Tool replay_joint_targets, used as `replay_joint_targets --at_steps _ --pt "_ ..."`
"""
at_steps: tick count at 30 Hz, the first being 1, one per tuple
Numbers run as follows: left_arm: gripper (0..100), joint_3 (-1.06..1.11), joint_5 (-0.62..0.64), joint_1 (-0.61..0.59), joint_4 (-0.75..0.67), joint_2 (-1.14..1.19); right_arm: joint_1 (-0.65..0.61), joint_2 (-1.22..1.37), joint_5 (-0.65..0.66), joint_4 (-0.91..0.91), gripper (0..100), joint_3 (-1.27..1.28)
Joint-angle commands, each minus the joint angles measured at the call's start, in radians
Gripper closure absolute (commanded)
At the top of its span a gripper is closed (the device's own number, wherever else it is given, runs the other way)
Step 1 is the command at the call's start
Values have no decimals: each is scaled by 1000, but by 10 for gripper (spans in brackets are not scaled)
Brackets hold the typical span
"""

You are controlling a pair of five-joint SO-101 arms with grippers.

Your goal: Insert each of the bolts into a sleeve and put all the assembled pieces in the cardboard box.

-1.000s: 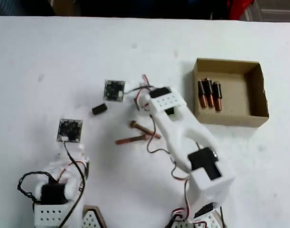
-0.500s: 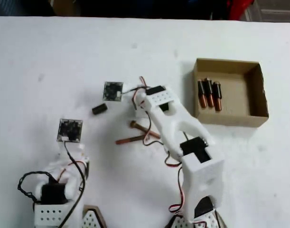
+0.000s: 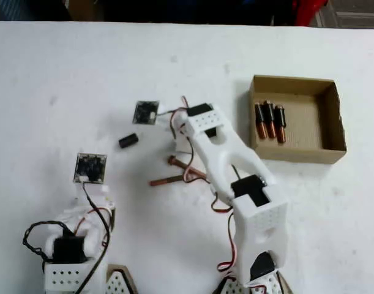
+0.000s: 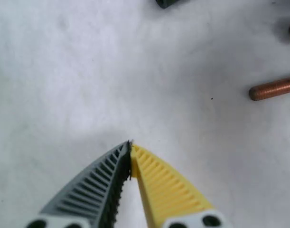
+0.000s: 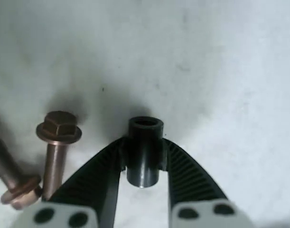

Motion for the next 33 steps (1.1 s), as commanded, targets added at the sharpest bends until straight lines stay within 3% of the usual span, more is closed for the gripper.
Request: replay_joint_targets --at_steps 1,19,33 --pt "980 -3 -11 -7 2 -8 -1 -59 -103 77 982 -87" --pt "980 -3 -11 -5 2 -8 2 -671 -423 504 982 -89" --pt "980 -3 -11 -4 2 -8 33 -1136 -571 748 982 -89"
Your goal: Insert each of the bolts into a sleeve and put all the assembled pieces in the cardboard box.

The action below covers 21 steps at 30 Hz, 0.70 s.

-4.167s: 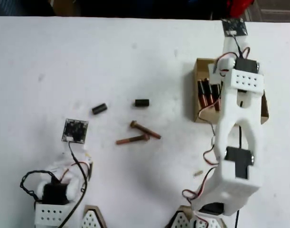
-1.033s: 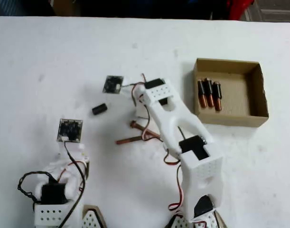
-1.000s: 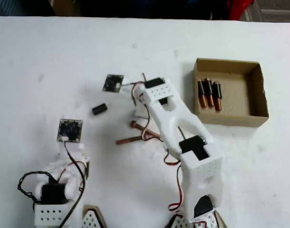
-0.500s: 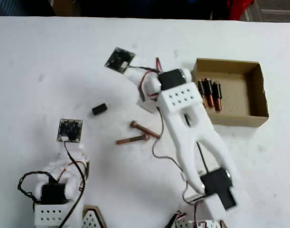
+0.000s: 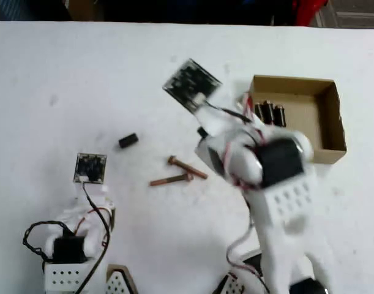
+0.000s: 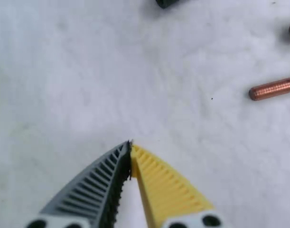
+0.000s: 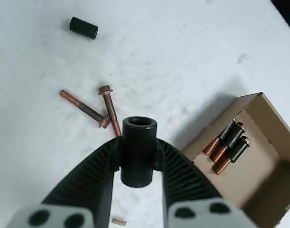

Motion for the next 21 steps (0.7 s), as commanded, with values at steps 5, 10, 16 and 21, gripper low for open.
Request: replay_joint_targets --at_steps 5,10,16,21 --pt "980 -3 -11 -2 2 -8 130 -259 -37 38 982 51" --pt "980 -3 -11 -1 2 -8 179 -400 -35 -8 982 282" --pt "980 -3 -11 -1 2 -8 229 -553 -35 -153 982 566" --pt "980 -3 -11 -1 3 -8 272 -650 -34 -254 982 766"
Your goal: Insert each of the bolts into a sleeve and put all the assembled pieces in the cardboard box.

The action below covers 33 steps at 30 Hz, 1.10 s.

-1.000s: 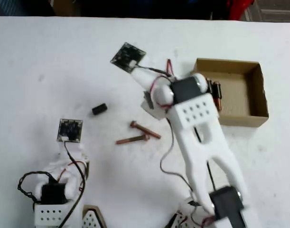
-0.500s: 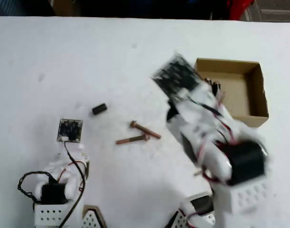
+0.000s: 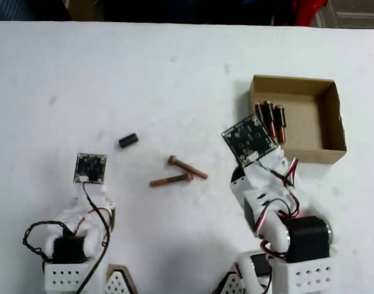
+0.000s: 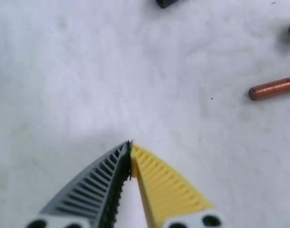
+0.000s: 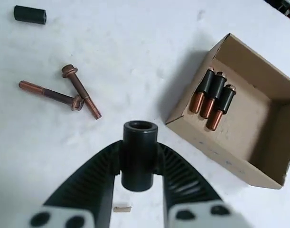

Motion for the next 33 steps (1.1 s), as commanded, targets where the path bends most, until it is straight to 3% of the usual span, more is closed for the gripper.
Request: replay_joint_targets --at_steps 1,17,23,27,33 --pt "980 -3 -11 -1 3 -8 30 -67 -3 -85 982 110" --pt "980 -3 -11 -1 3 -8 25 -367 -14 -394 982 488" --pt "980 -3 -11 -1 3 -8 24 -464 -15 -432 982 578" --pt "980 -3 -11 -1 2 -8 -12 -512 -133 -478 982 631" --pt "980 -3 -12 -1 -21 -8 -33 -559 -157 -515 982 694"
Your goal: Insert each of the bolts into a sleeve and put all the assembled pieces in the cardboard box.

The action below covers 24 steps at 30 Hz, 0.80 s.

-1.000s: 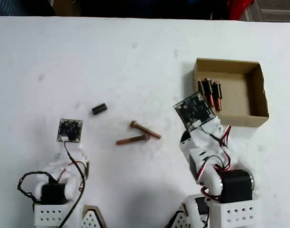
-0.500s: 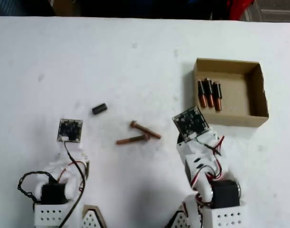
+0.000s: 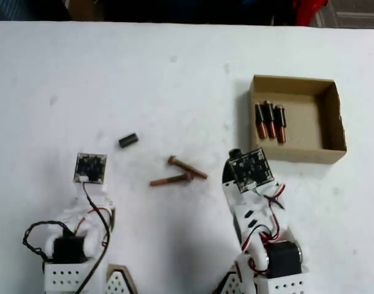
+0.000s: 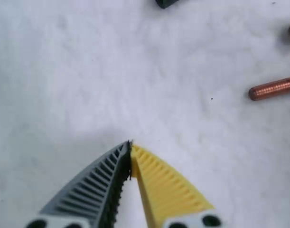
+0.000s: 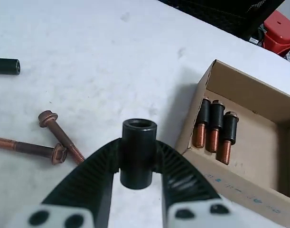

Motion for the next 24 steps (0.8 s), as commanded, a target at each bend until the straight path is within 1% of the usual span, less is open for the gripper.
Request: replay_joint_targets --at_steps 1,5,7,8,9,12,14,15,20,24 --pt "980 -3 -12 -1 -37 -8 -13 -31 -15 -30 982 18" --pt "980 -3 -12 -7 -110 -8 -12 -74 -118 -58 982 74" --pt "980 -3 -14 -7 -160 -8 -10 -73 -132 -93 982 98" --pt "980 -3 -38 -7 -176 -8 -7 -73 -133 -107 982 110" --pt "980 -3 -94 -7 -189 -8 -7 -73 -132 -117 982 123" --pt "980 -3 -321 -7 -227 -8 -5 -73 -132 -131 982 152" --pt "980 -3 -419 -7 -247 -8 -4 -73 -132 -131 982 166" --pt "980 -3 -434 -7 -258 -8 -4 -73 -132 -131 982 172" --pt "980 -5 -433 -2 -295 -8 -4 -73 -132 -127 982 181" --pt "980 -48 -433 -1 -292 -8 -4 -73 -132 -142 982 213"
